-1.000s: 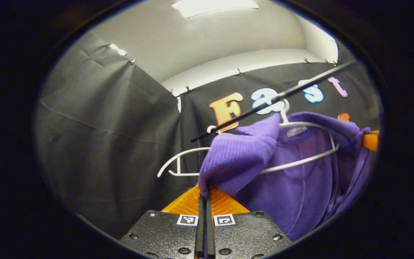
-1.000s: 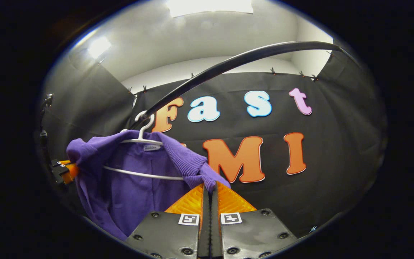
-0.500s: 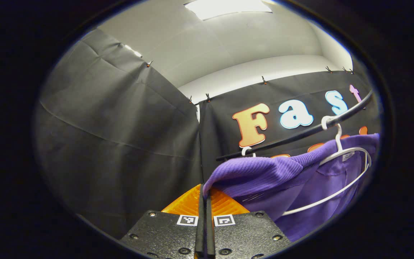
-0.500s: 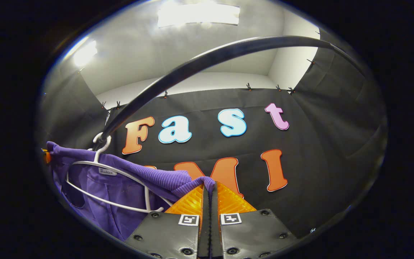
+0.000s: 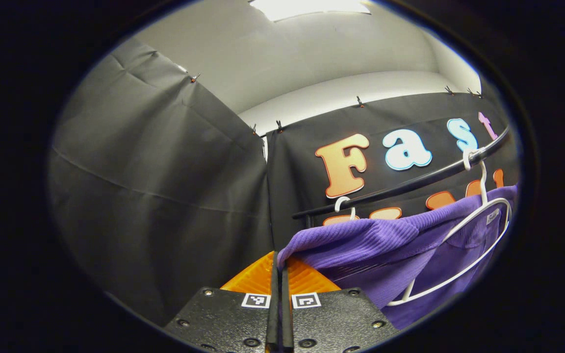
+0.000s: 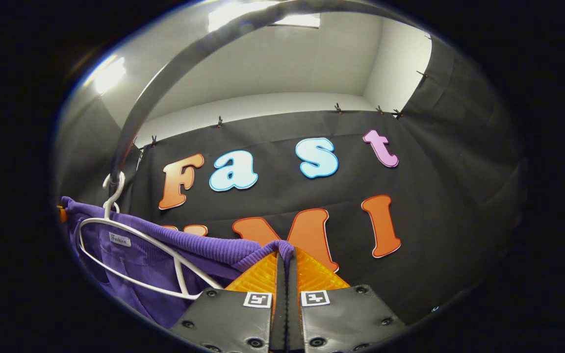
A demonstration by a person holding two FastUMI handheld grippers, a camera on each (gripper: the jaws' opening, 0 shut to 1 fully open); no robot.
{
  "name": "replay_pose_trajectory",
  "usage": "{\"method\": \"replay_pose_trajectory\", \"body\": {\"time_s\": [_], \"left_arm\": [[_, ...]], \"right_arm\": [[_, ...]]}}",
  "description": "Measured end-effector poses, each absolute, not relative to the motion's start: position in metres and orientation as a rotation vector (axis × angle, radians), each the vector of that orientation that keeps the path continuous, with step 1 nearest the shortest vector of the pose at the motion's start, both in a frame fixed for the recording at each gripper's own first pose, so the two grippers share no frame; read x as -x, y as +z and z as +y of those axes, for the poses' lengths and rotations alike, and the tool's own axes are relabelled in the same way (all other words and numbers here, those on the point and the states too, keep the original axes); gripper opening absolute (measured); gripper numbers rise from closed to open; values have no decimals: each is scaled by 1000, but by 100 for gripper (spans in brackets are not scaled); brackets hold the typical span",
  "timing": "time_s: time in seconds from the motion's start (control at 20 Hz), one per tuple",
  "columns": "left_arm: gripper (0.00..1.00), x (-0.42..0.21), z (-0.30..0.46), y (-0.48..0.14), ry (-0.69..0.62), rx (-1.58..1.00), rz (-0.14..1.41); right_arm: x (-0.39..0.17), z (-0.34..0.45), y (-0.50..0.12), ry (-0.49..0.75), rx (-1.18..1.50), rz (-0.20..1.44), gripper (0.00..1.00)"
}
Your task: Grasp the clothes on the hanger with both hands and then place them into the laundry hamper below.
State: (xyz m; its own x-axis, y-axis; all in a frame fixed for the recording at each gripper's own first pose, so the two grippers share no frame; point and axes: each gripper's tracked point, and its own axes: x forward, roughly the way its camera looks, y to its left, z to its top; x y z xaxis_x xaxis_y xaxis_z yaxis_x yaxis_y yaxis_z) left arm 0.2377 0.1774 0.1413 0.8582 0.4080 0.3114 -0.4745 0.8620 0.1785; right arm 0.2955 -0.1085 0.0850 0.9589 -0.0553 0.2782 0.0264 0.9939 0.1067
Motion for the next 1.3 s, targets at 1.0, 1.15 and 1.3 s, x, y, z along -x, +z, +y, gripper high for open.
{"method": "replay_pose_trajectory", "body": {"time_s": [1.0,1.15,1.3], "left_arm": [[2,-239,195,51,492,-304,-79],[0,-222,195,33,524,-370,-51],[2,-204,191,21,535,-411,-36]], "right_arm": [[-312,-109,18,5,-64,-235,8],[-300,-108,-3,10,-62,-200,9],[-282,-112,-11,-5,-52,-193,8]]}}
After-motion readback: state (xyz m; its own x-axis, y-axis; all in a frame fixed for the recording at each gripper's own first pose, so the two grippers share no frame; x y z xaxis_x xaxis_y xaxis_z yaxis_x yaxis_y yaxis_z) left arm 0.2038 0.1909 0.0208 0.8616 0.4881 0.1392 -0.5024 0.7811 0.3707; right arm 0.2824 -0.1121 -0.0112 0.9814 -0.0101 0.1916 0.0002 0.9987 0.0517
